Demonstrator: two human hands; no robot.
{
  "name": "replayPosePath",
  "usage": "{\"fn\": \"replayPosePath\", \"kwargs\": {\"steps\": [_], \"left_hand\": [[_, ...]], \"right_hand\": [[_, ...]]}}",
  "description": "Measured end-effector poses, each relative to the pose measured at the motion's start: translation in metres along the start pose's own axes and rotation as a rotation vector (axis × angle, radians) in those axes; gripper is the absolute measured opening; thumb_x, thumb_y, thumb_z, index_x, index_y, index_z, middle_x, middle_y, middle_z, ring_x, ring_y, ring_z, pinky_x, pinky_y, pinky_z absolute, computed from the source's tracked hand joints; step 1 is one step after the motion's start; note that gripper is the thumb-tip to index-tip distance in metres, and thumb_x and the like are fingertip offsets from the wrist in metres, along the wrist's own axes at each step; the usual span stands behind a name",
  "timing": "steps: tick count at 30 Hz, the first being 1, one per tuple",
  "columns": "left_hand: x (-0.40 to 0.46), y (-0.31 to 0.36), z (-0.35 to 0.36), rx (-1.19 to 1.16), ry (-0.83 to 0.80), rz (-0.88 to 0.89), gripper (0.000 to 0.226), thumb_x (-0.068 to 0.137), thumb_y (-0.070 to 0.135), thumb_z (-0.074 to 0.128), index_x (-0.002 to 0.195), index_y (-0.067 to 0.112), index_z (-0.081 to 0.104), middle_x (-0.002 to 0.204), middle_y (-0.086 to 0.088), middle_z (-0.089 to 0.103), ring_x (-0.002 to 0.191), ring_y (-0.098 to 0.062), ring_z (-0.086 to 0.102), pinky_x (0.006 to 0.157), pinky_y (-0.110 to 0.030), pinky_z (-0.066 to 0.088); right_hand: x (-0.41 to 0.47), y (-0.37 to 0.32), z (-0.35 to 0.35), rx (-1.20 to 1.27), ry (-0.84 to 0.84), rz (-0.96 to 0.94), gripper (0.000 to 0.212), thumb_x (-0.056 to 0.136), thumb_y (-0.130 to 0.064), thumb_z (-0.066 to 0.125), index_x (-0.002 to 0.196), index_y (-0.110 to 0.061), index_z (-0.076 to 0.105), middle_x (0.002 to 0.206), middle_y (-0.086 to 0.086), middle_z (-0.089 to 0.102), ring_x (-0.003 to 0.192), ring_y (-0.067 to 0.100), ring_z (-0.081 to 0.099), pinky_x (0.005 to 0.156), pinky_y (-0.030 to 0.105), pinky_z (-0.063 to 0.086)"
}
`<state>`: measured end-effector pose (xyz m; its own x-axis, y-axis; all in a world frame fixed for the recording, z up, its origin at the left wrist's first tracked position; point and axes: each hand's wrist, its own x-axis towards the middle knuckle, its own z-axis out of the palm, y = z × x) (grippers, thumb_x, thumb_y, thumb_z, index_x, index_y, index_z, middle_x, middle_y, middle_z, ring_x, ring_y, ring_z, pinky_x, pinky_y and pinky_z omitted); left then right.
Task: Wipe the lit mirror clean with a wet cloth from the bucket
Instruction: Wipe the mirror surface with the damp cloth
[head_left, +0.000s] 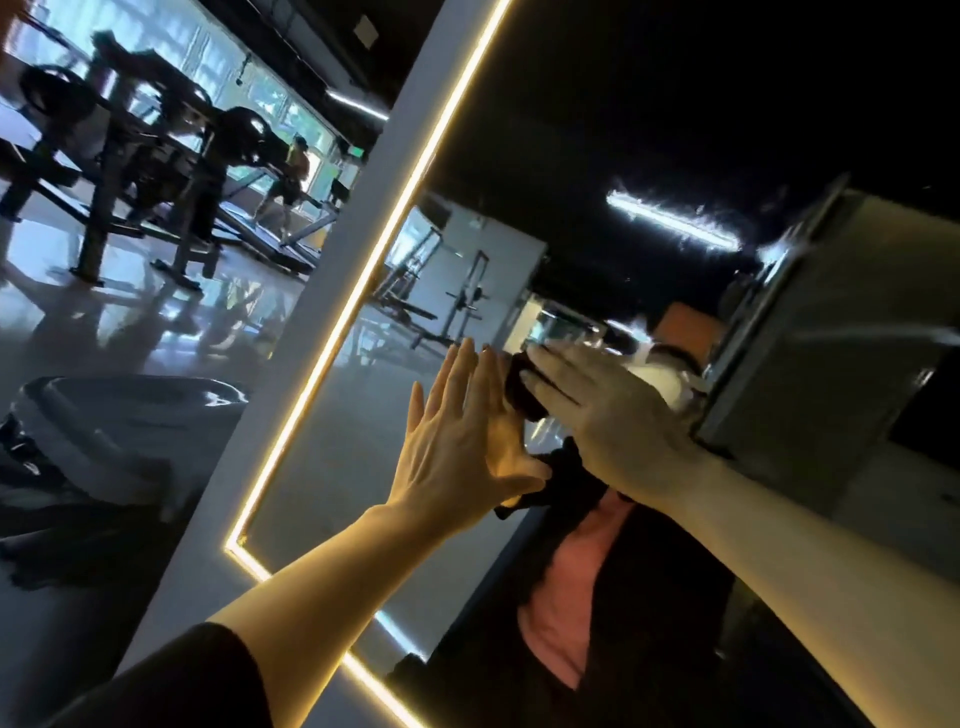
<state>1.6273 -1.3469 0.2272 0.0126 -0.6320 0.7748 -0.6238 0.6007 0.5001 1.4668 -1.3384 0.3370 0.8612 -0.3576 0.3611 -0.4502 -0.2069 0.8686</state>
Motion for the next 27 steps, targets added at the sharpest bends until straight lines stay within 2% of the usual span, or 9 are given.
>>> {"fn": "replayPosePath", "kwargs": {"steps": [2,4,7,13,16,20,22,25,27], "left_hand": [[0.008,0.014,-0.001,0.061,-0.002,0.069,0.132,0.064,0.085,0.054,0.154,0.02,-0.017,0.16,0.0,-0.026,0.147,-0.015,-0.025,0.122,-0.048,-0.004],[0.021,0.027,-0.002,0.12,0.011,0.105,0.134,0.063,0.089,0.051,0.154,0.018,-0.019,0.16,0.001,-0.028,0.146,-0.015,-0.028,0.122,-0.046,-0.005],[0.039,0.046,0.0,0.126,0.026,0.147,0.134,0.067,0.086,0.057,0.153,0.019,-0.02,0.16,0.003,-0.027,0.145,-0.014,-0.029,0.122,-0.045,-0.008],[0.051,0.068,0.01,0.134,0.028,0.185,0.132,0.069,0.088,0.05,0.152,0.016,-0.023,0.159,0.0,-0.031,0.144,-0.015,-0.031,0.122,-0.046,-0.008],[0.065,0.076,0.009,0.127,0.077,0.212,0.125,0.071,0.091,0.04,0.154,0.018,-0.019,0.16,0.0,-0.029,0.145,-0.015,-0.031,0.122,-0.048,-0.004],[0.079,0.08,0.007,0.131,0.062,0.224,0.12,0.073,0.088,0.041,0.151,0.023,-0.022,0.158,0.0,-0.031,0.144,-0.017,-0.032,0.121,-0.049,-0.008],[0.08,0.072,0.01,0.192,0.047,0.244,0.123,0.071,0.091,0.037,0.15,0.023,-0.028,0.156,0.0,-0.037,0.143,-0.017,-0.034,0.12,-0.05,-0.013],[0.078,0.059,0.016,0.3,0.089,0.292,0.123,0.068,0.096,0.021,0.151,0.018,-0.026,0.157,-0.002,-0.034,0.144,-0.018,-0.032,0.117,-0.049,-0.018],[0.076,0.055,0.018,0.302,0.084,0.301,0.121,0.07,0.094,0.021,0.153,0.017,-0.022,0.159,-0.002,-0.031,0.145,-0.017,-0.029,0.118,-0.049,-0.017]], "right_hand": [[-0.013,0.022,-0.014,-0.042,-0.003,-0.036,0.044,0.087,0.002,0.052,0.131,0.0,0.06,0.139,0.021,0.055,0.13,0.037,0.051,0.114,0.044,0.033],[-0.01,0.06,-0.027,-0.134,0.049,0.149,0.052,0.083,0.005,0.064,0.134,0.0,0.056,0.142,0.022,0.052,0.133,0.037,0.047,0.114,0.043,0.03],[-0.003,0.092,-0.041,-0.185,0.119,0.376,0.056,0.084,0.007,0.066,0.138,-0.001,0.052,0.144,0.022,0.049,0.135,0.037,0.044,0.112,0.045,0.035],[-0.016,0.076,-0.045,-0.17,0.058,0.077,0.05,0.078,0.0,0.06,0.128,-0.001,0.063,0.136,0.021,0.058,0.127,0.035,0.055,0.111,0.038,0.032],[-0.008,0.124,-0.064,-0.193,0.132,0.324,0.055,0.085,0.004,0.067,0.137,-0.001,0.052,0.145,0.025,0.046,0.137,0.041,0.043,0.11,0.05,0.038],[-0.001,0.171,-0.083,-0.201,0.244,0.622,0.046,0.102,-0.014,0.05,0.146,-0.003,0.042,0.154,0.022,0.035,0.145,0.037,0.029,0.117,0.042,0.022],[-0.001,0.157,-0.072,-0.174,0.226,0.562,0.045,0.102,-0.017,0.047,0.144,-0.002,0.044,0.153,0.021,0.038,0.144,0.036,0.031,0.118,0.044,0.024],[-0.02,0.111,-0.049,-0.128,0.075,0.228,0.048,0.092,-0.005,0.051,0.14,-0.001,0.05,0.148,0.022,0.046,0.139,0.037,0.04,0.115,0.046,0.032],[-0.025,0.116,-0.051,-0.131,0.0,0.081,0.053,0.086,0.0,0.051,0.138,-0.002,0.052,0.146,0.022,0.048,0.137,0.038,0.044,0.113,0.047,0.036]]}}
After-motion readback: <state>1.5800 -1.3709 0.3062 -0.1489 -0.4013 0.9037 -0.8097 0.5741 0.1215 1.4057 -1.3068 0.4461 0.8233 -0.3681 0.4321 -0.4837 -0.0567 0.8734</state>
